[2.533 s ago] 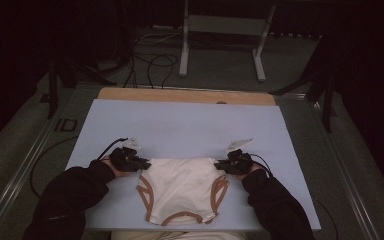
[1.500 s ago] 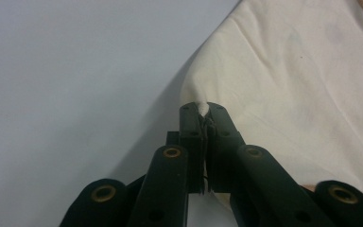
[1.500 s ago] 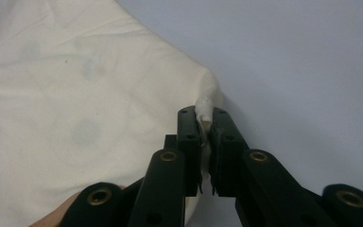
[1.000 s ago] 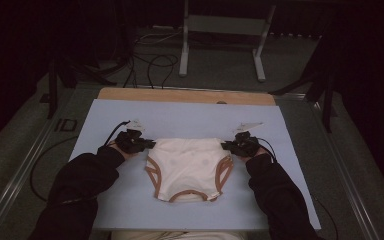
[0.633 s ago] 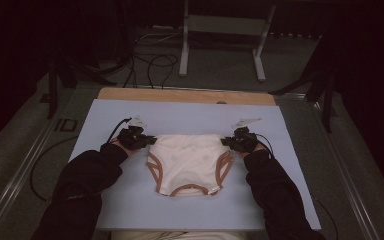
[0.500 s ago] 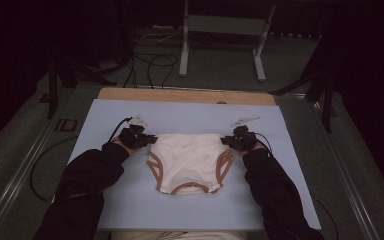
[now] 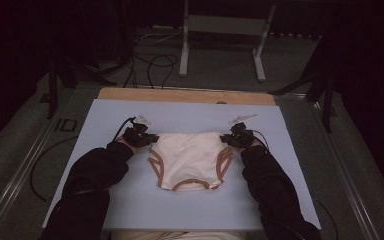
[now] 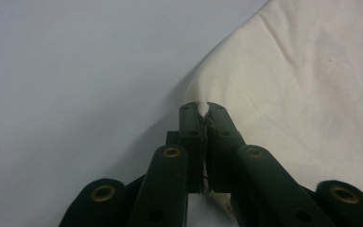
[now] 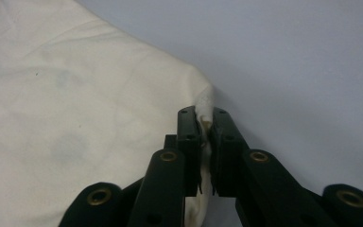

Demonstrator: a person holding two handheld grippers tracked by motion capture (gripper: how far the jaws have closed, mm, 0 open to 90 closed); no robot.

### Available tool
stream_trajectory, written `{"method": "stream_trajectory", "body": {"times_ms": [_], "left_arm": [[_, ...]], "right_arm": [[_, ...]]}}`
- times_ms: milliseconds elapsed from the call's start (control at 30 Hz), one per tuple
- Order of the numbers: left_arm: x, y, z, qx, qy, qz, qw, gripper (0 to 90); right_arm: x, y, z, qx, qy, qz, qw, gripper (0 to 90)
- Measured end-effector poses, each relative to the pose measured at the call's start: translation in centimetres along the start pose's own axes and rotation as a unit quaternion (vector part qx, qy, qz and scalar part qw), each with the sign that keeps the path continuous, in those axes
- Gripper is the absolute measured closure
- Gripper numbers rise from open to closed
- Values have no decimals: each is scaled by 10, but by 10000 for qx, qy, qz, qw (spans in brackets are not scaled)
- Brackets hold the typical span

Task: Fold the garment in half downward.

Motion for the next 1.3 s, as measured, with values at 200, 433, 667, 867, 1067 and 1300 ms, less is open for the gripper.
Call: {"method": "stream_trajectory", "body": {"times_ms": [200, 433, 667, 867, 1067, 1300], "left_arm": [[-1, -4, -2, 36, 28, -40, 10000, 866], [1, -5, 1, 44, -30, 2, 10000, 653], [6, -6, 4, 48, 15, 28, 10000, 361], [10, -3, 7, -67, 38, 39, 10000, 192], [14, 3, 7, -230, 8, 243, 9994, 32], [16, 14, 8, -248, -62, 335, 9991, 5]], "right_arm": [[0, -5, 2, -34, -34, -63, 10000, 842], [2, -5, 3, -22, -132, -27, 9999, 636], [6, -3, -1, 38, -224, 33, 9997, 356], [9, 2, -2, 131, -285, 102, 9995, 214], [11, 8, -8, 269, -238, 182, 9992, 143], [18, 14, -15, 335, -178, 342, 9987, 124]]}}
Point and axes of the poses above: each handheld gripper's, and its own axes: y roughly backward along the jaws, x roughly out of its top, z roughly to its right, the point moved 7 cm from there along -y, roughly forward along the jaws, and after that the axes turned 13 degrees about -y, right-handed, at the moved point
